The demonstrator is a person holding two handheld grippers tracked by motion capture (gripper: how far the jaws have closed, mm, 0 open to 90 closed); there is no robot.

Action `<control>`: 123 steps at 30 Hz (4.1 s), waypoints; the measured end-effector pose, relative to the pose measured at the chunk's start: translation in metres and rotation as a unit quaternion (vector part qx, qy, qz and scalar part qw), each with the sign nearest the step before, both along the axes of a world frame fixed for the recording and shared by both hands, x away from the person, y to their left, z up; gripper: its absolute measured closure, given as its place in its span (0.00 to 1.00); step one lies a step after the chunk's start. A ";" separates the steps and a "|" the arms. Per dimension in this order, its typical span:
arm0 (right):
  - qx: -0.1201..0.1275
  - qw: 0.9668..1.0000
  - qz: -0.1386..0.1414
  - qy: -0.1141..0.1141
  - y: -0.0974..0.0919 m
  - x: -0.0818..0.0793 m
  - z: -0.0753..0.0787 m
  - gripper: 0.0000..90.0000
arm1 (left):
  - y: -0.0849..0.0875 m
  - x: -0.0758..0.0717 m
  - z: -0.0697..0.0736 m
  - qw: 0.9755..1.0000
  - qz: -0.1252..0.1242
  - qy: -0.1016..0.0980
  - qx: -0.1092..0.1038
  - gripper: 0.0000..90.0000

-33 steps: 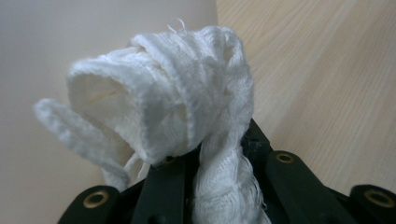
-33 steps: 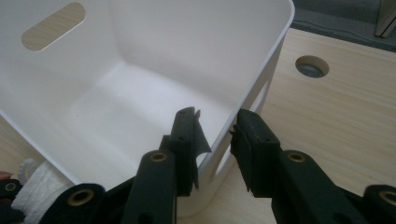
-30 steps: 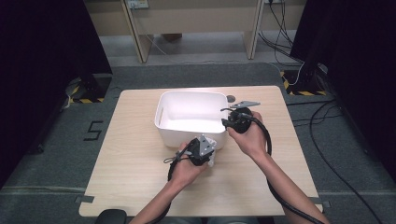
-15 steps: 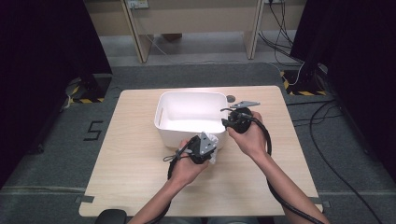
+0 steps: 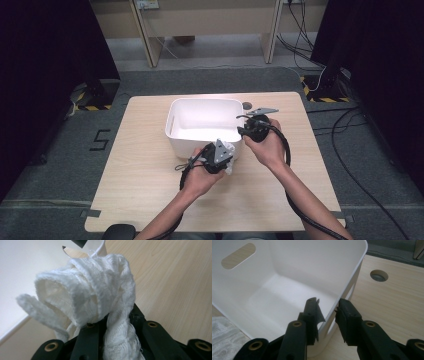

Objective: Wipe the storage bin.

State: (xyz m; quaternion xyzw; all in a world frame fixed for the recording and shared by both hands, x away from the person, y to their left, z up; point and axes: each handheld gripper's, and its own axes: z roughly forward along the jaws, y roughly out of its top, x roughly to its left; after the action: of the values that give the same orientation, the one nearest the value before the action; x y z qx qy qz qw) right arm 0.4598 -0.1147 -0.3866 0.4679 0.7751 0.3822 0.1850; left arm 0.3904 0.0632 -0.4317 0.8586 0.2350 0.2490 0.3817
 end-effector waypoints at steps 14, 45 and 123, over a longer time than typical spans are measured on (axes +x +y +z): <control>0.005 1.000 0.001 0.001 0.000 0.001 -0.001 0.78 | -0.005 0.000 0.005 1.000 -0.005 0.002 -0.006 0.83; 0.003 1.000 0.001 0.000 0.001 0.001 -0.002 0.78 | -0.010 0.003 -0.001 1.000 -0.009 0.009 0.009 0.83; 0.003 1.000 0.001 0.001 0.003 0.000 -0.003 0.78 | -0.036 0.014 -0.050 0.998 -0.005 0.056 0.034 0.83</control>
State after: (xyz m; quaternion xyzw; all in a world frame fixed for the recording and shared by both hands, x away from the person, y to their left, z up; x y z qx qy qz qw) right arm 0.4603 -0.1120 -0.3895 0.4679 0.7749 0.3840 0.1820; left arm 0.4041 0.0272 -0.4815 0.8847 0.2429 0.2068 0.3398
